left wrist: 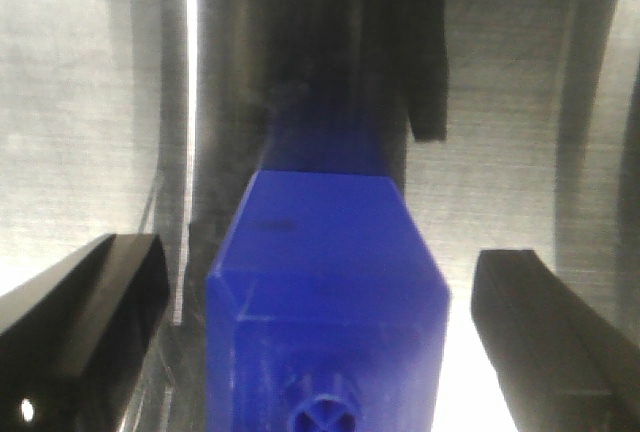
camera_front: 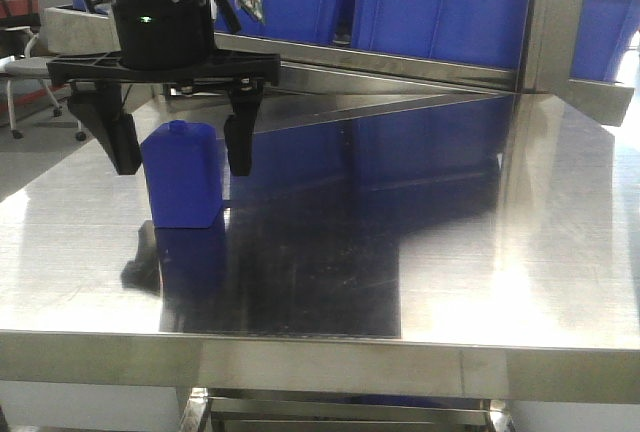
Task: Pick and sort blue part to right shelf
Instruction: 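Lower the open left gripper around the remaining blue bottle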
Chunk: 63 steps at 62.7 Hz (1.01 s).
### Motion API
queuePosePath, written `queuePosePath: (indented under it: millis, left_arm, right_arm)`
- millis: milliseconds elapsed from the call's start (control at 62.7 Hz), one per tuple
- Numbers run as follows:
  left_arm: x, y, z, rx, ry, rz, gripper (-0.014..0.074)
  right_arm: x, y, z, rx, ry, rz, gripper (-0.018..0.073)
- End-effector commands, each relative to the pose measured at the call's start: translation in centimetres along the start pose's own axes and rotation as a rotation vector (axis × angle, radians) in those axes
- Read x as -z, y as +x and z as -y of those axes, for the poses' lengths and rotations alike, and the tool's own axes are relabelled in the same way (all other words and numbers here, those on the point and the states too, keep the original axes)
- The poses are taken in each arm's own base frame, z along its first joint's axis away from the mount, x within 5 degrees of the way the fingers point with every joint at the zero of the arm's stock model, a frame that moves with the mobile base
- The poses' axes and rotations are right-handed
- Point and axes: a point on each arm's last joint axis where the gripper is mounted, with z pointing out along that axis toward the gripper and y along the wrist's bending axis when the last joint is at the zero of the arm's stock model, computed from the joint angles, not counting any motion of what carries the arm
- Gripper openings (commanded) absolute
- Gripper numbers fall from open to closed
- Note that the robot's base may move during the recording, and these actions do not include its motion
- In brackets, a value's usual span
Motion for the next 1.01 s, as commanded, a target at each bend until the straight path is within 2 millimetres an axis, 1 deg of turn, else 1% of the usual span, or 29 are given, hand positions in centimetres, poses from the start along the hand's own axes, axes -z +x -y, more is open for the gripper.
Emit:
queuePosePath:
  millis: [0,989]
  left_arm:
    - [3.0,0.4,-0.3,0.011,0.037,0.022,0.0641]
    - [1.8,1.0,-0.5,0.007,0.014,-0.019,0.0639]
  right_arm:
    - [0.1,-1.7,0.2,0.010,0.017,0.110,0.0426]
    - [0.1,-1.7,0.2,0.010,0.017,0.110,0.0426]
